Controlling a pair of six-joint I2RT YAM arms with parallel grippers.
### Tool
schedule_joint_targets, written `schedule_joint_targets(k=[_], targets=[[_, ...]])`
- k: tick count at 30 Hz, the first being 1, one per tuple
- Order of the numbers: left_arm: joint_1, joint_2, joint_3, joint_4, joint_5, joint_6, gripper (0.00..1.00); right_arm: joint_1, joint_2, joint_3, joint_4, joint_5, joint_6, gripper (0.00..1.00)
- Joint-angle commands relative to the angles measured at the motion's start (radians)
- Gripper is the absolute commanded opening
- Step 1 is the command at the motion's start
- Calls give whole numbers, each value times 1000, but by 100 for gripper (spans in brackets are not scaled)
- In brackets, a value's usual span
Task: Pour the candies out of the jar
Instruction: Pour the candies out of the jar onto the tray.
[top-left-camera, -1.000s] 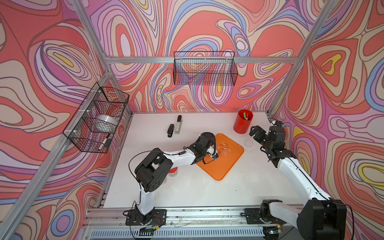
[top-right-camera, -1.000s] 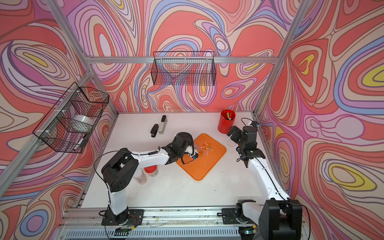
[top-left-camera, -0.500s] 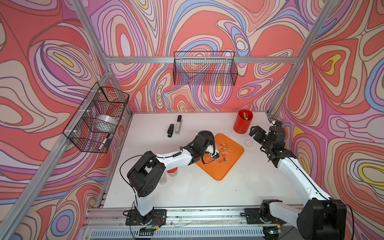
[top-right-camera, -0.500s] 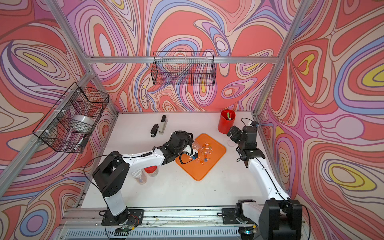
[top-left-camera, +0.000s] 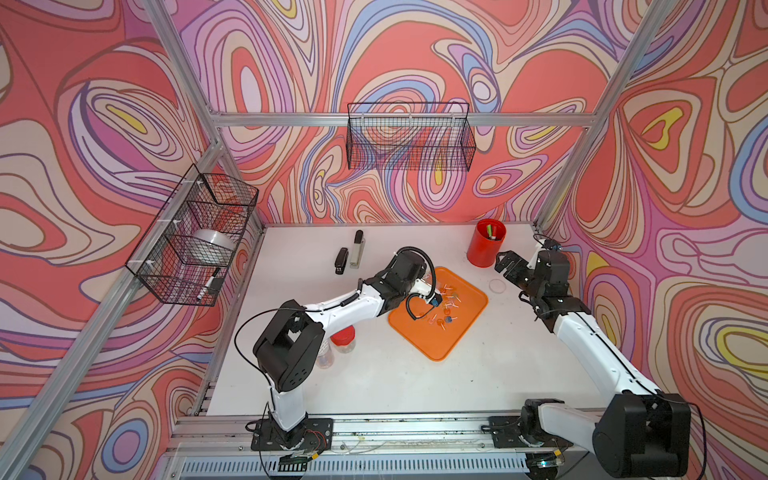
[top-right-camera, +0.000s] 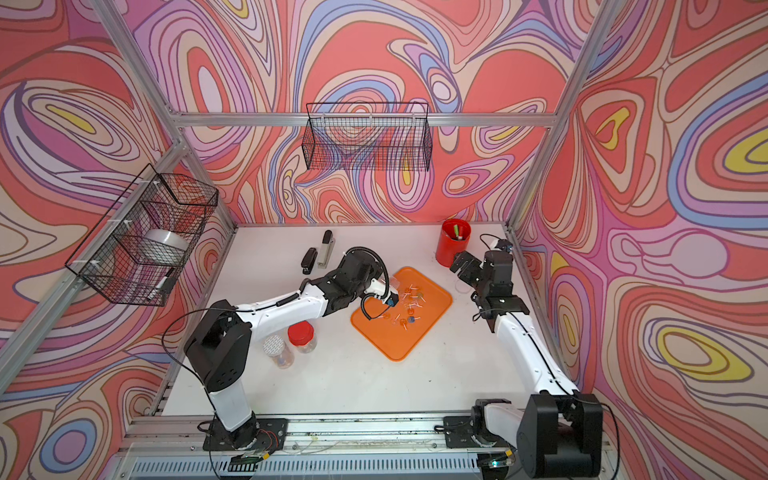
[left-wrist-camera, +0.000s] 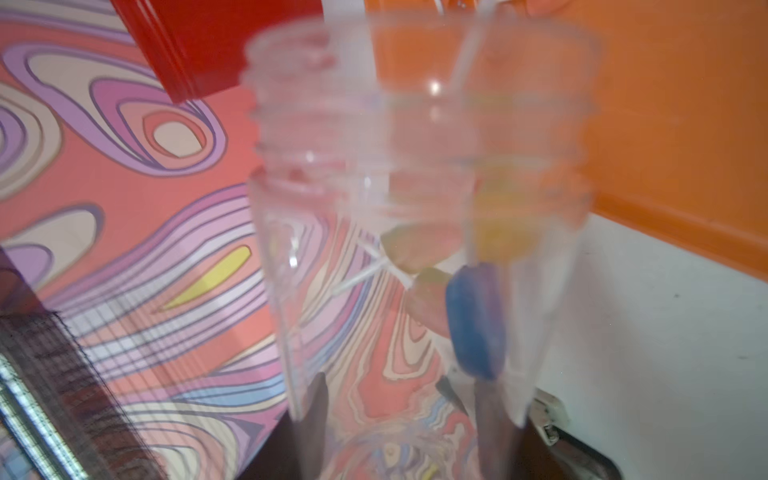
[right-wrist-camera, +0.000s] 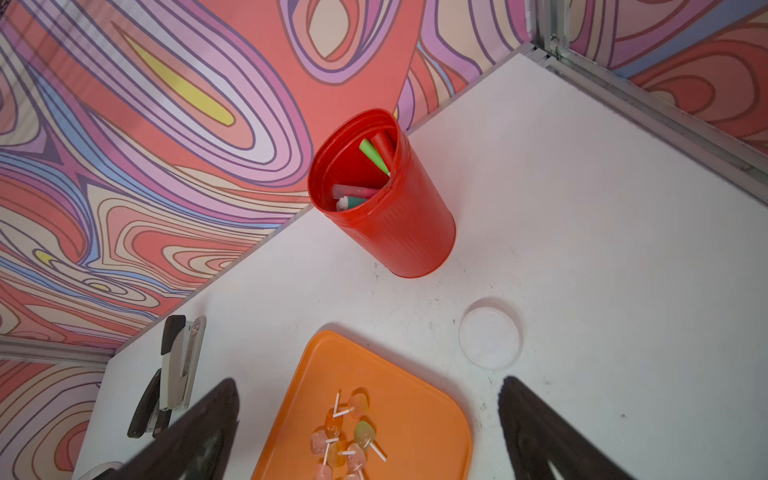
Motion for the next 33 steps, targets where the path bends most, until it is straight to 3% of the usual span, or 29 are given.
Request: schedule_joint_targets(k=[1,6,18,23,33], targets=[[22,9,79,-193,100,-309,0,-5,25,34,38,-71,-17,98],[33,14,100,-270,181,-478,0,-5,57,41,63,-118,-8,98],[33,84,85,-275,129,-455,0,-5,72,35,54,-129,-23,98],[21,112,48,-246,-3,-355,0,-5,74,26,56,-127,-28,98],[-27,146,-29,-88,-281,16,0,-5,78,2,70,-128,-28,98]])
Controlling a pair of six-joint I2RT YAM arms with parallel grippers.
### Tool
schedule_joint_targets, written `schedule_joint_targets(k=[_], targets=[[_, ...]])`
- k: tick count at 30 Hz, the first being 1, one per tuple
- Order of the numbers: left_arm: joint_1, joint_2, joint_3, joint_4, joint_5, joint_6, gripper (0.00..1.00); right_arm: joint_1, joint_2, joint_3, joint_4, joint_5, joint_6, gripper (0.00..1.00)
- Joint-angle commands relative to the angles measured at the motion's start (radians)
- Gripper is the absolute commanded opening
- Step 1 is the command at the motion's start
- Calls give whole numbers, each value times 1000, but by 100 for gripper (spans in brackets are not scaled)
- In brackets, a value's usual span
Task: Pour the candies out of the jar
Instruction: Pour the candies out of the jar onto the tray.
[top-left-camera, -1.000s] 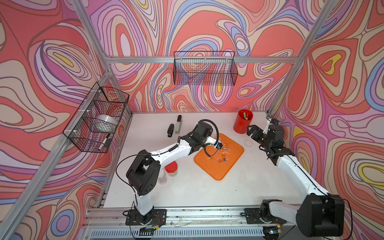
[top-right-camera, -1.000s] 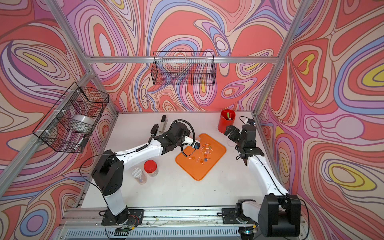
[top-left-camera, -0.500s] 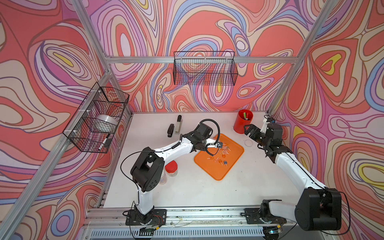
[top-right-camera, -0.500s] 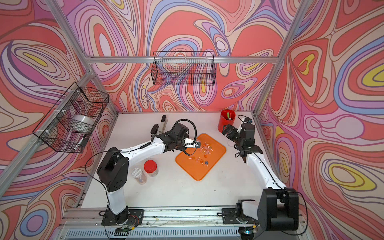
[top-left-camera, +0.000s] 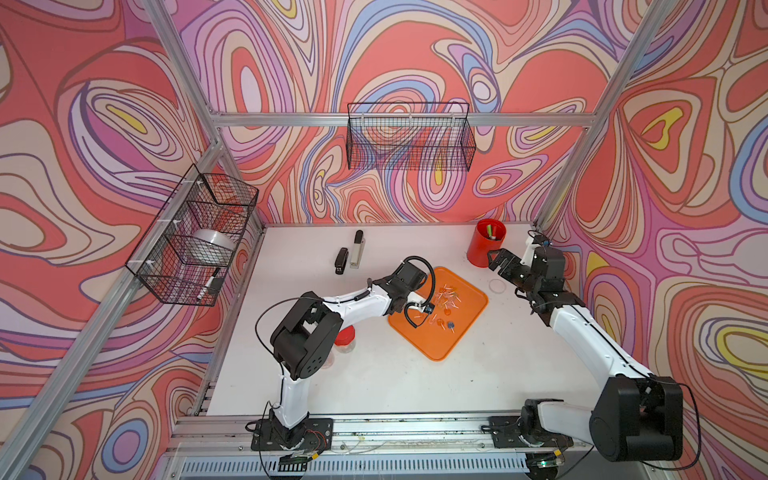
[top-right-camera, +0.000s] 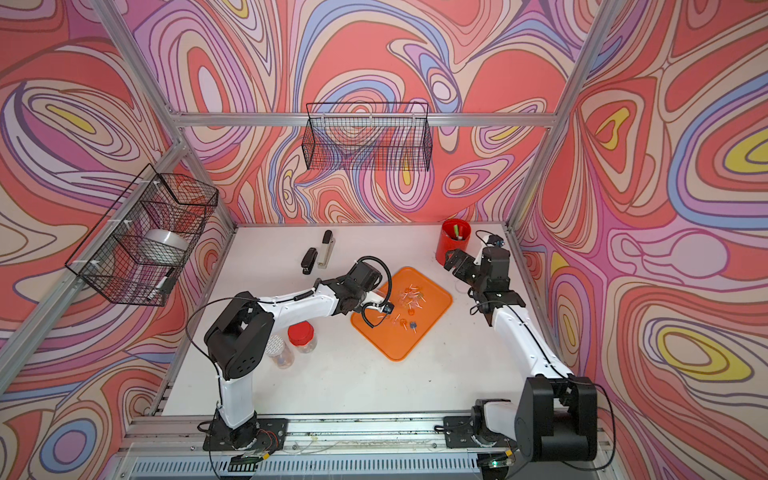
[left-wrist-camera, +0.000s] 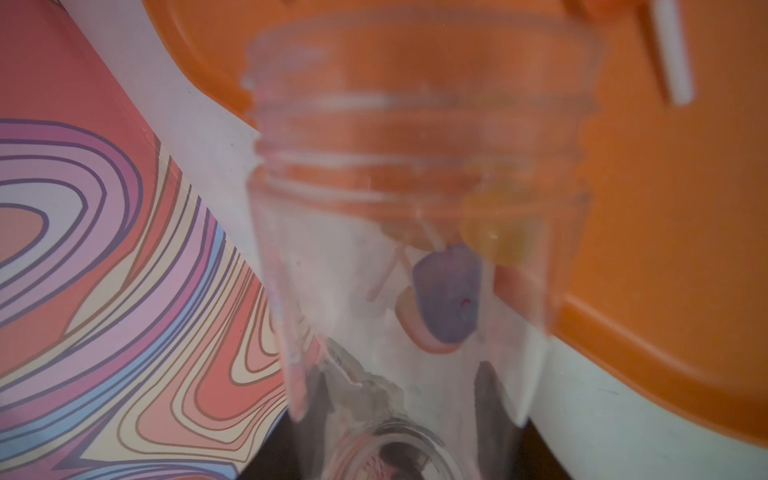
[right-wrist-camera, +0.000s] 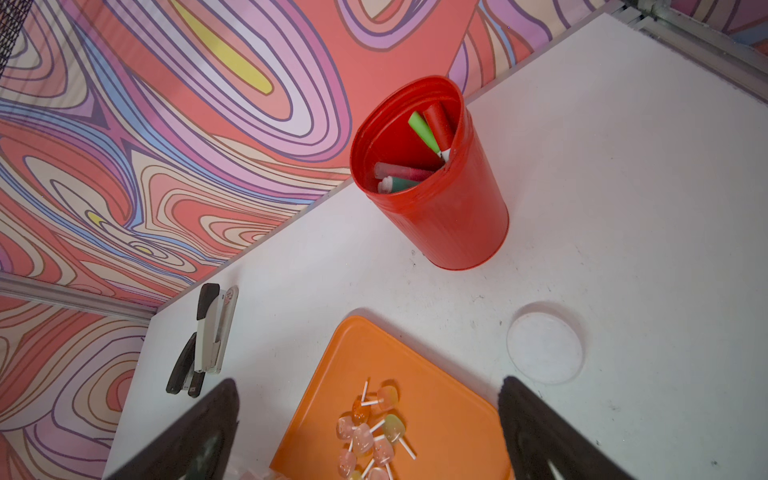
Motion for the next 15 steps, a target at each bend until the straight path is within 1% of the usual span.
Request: schedule_joint_targets(k=[1,6,9,11,15], targets=[[-22,11,-16,101,-145,219,0,-5,10,-19,21,-7,-12,98],[-44,-16,-42,198,-192,419,0,-5,14,-24,25,-6,-21,98],[-49,-43,-58,243,-182,517,0,-5,19,-26,27,-6,-26,98],[-52,-55,-58,252,-165,545,0,-5,22,-26,28,-7,-27,98],[-52,-59,-55,269,-170,587,0,-5,24,-24,30,-12,-26,98]])
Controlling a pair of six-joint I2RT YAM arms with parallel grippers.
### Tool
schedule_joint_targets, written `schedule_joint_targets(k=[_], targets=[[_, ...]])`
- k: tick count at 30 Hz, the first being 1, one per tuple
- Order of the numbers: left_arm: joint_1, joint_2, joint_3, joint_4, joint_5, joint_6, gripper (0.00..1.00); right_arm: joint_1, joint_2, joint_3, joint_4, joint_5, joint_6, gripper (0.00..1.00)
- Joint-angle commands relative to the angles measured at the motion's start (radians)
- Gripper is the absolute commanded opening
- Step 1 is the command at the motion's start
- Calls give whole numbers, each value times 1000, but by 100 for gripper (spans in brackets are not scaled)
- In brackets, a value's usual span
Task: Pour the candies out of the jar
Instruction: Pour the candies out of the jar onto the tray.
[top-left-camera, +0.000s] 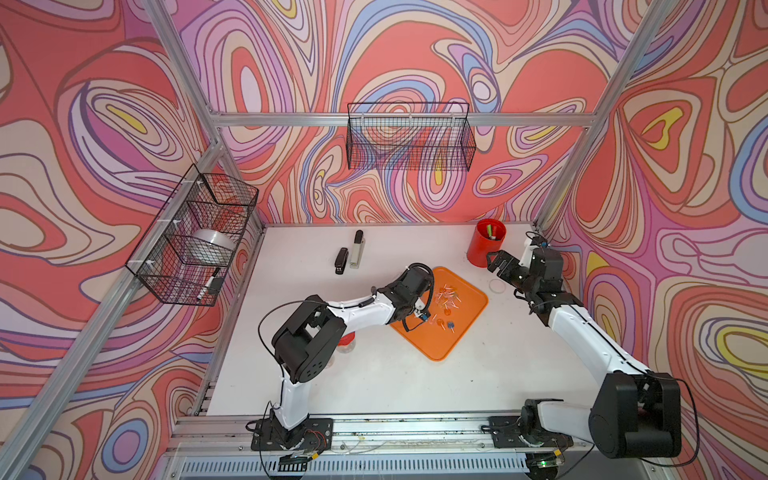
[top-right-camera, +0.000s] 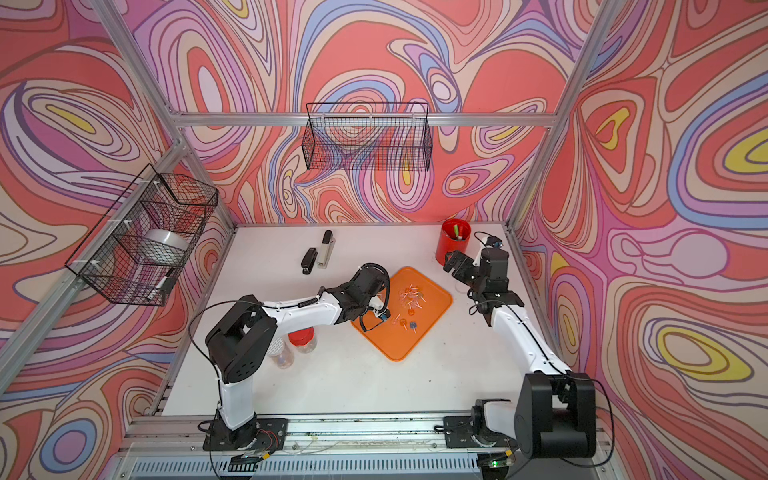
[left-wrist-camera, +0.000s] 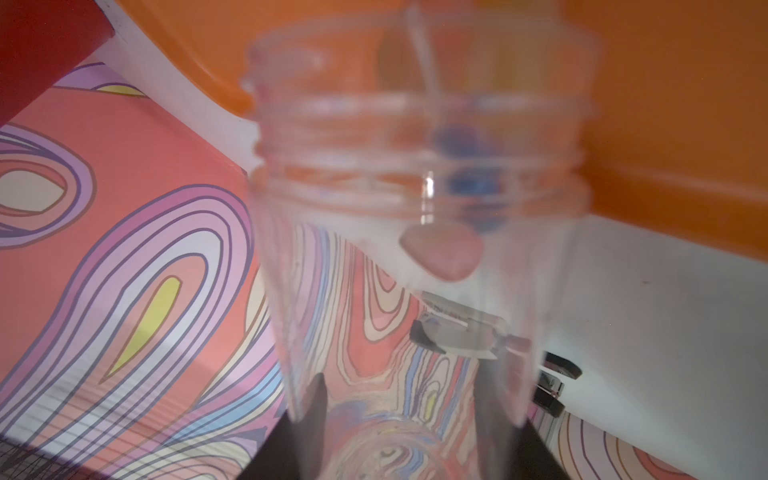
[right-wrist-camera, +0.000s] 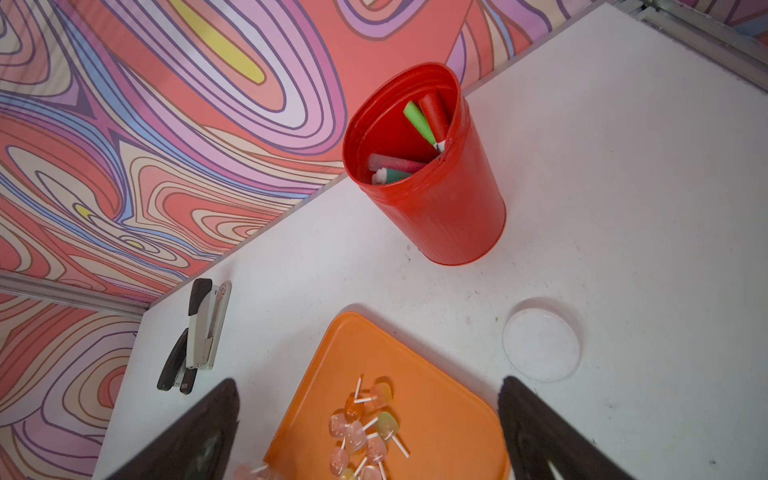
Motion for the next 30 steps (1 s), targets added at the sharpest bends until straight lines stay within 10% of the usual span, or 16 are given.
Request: schedule_joint_targets(k=[1,15,30], targets=[[-5,-39,-9,66,-12,147,0,-5,8,-12,18,-11,-14,98],[7,-30,26,28,-15,-48,0,-5,-6,5,5,-23,-20,98],[58,-84,243,-363,203,-1097,0,-5,33,58,98,-316,-41,94]])
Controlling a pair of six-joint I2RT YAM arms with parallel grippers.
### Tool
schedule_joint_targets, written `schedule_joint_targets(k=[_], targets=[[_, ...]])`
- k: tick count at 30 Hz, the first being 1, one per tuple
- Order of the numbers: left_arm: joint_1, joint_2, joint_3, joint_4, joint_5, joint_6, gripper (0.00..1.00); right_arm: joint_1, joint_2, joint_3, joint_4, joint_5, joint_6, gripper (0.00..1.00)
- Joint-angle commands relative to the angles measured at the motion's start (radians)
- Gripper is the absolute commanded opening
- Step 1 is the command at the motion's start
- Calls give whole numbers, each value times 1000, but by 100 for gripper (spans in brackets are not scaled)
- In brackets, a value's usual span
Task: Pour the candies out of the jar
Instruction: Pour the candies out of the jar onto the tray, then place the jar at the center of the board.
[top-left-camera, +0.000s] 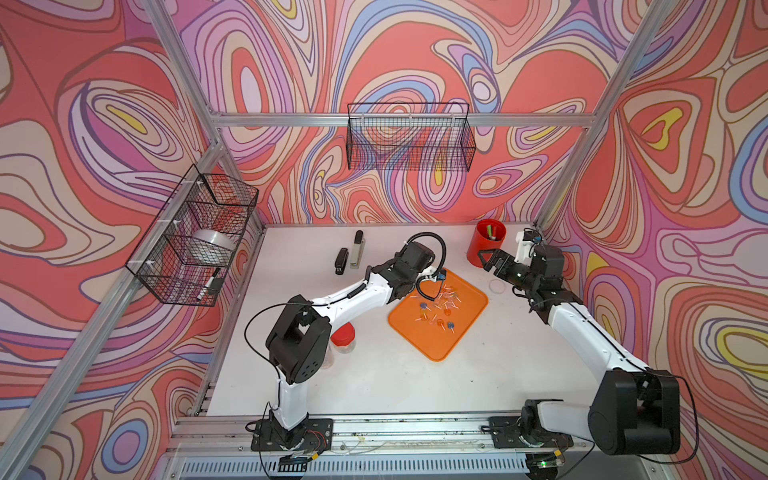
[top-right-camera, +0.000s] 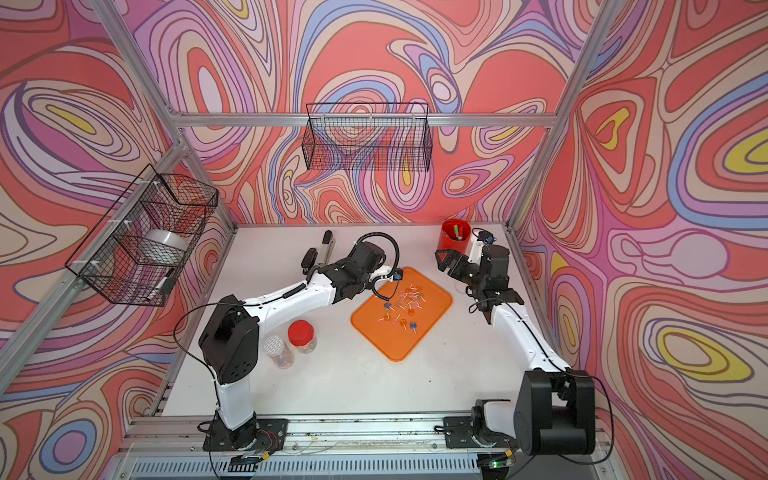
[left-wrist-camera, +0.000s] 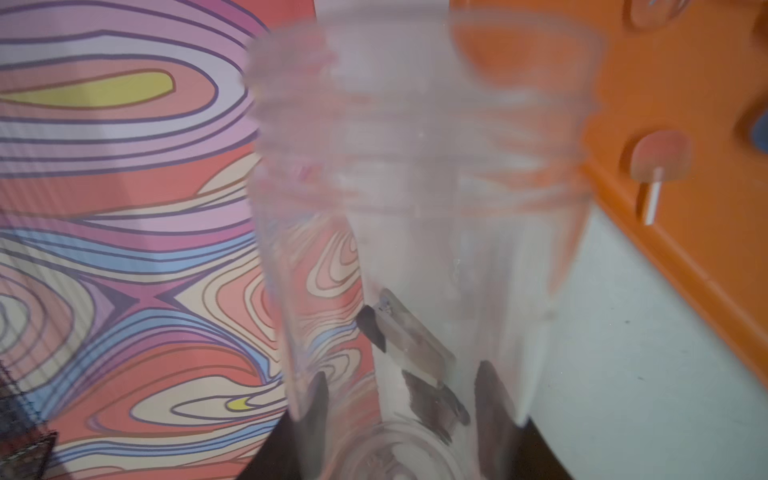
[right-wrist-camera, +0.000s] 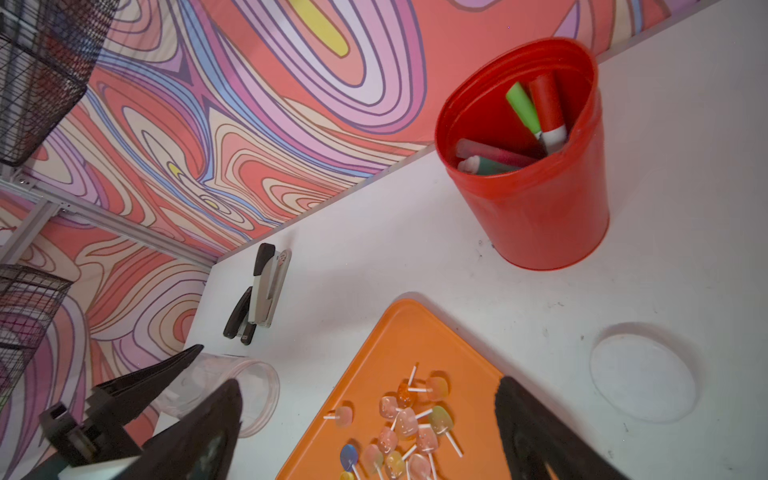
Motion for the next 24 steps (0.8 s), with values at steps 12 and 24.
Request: schedule_joint_targets(k=[12,24], targets=[[156,-269,-177,41,653,-803,0,48,128,91,200,-402,86,76],[177,-291,-253,102,824,-897,0,298,228,205,185,-360,36,80]])
